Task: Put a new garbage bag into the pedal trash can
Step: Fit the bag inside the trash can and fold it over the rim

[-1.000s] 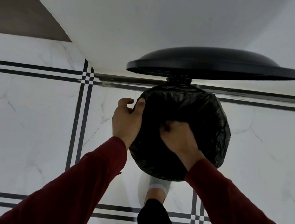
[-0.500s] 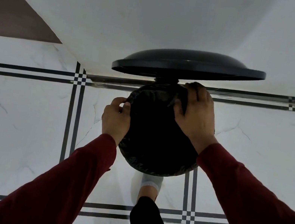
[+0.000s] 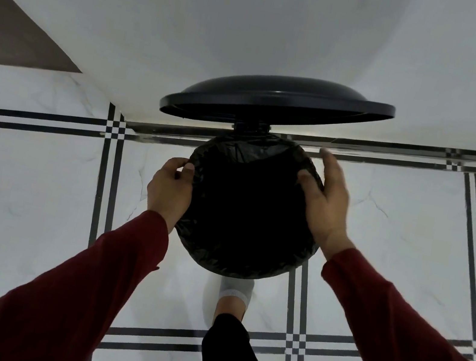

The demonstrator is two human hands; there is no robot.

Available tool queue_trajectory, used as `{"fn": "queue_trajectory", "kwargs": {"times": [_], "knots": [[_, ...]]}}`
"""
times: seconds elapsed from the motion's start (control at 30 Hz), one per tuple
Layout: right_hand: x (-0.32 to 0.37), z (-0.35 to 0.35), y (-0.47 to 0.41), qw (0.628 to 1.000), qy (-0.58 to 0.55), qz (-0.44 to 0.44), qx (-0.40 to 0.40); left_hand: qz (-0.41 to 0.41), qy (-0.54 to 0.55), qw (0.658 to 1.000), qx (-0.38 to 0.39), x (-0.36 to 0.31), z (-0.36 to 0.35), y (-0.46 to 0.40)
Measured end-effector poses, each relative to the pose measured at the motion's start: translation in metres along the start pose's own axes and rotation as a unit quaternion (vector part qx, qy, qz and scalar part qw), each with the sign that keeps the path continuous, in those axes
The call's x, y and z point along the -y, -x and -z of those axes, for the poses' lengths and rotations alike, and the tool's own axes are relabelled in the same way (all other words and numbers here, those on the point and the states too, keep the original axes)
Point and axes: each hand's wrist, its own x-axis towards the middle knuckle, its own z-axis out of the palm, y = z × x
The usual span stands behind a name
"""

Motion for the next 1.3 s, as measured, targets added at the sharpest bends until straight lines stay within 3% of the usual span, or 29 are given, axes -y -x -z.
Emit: {"fn": "queue_trajectory", "kwargs": {"times": [0.1,0.2,0.27,0.37,0.47,0.57,0.7,0.8,0.83,0.9,1.0,1.17,1.3], "knots": [[-0.017,-0.004,0.007,0.997,0.013,-0.006,0.071,-0.006,0.003,1.000,-0.006,0.003,-0.002,0.000],[-0.015,0.000,0.000,0.990,-0.087,-0.093,0.059,-0.023,-0.002,1.000,-0.014,0.007,-0.004,0.000],[-0.014,0.003,0.001,0.984,-0.144,-0.105,0.019,-0.027,0.006,1.000,-0.011,0.013,-0.005,-0.002],[-0.014,0.008,0.018,0.991,-0.107,-0.059,-0.056,-0.030,0.008,0.999,-0.029,0.019,-0.005,0.002],[-0.024,-0.003,0.034,0.999,-0.035,-0.030,-0.004,0.009,-0.014,0.995,-0.102,0.020,-0.007,0.021],[-0.025,-0.011,0.031,0.997,-0.049,-0.061,0.011,0.081,0.056,0.992,-0.078,0.027,-0.013,0.033],[-0.017,0.003,0.025,0.939,-0.280,-0.166,-0.108,0.127,0.170,0.976,-0.051,0.028,-0.005,0.040],[-0.017,0.006,0.042,0.896,-0.266,-0.259,-0.242,0.150,0.221,0.961,-0.068,0.027,0.008,0.045],[-0.020,0.005,0.050,0.880,-0.257,-0.309,-0.254,0.175,0.230,0.955,-0.059,0.028,0.012,0.047],[-0.025,0.001,0.060,0.855,-0.289,-0.382,-0.198,0.232,0.240,0.943,-0.005,0.035,0.015,0.051],[-0.025,0.002,0.061,0.842,-0.336,-0.405,-0.119,0.278,0.277,0.917,0.074,0.042,0.014,0.059],[-0.017,0.010,0.058,0.805,-0.406,-0.426,-0.076,0.325,0.296,0.896,0.067,0.041,0.013,0.059],[-0.017,0.019,0.051,0.771,-0.435,-0.464,-0.030,0.354,0.383,0.849,0.080,0.039,0.014,0.058]]}}
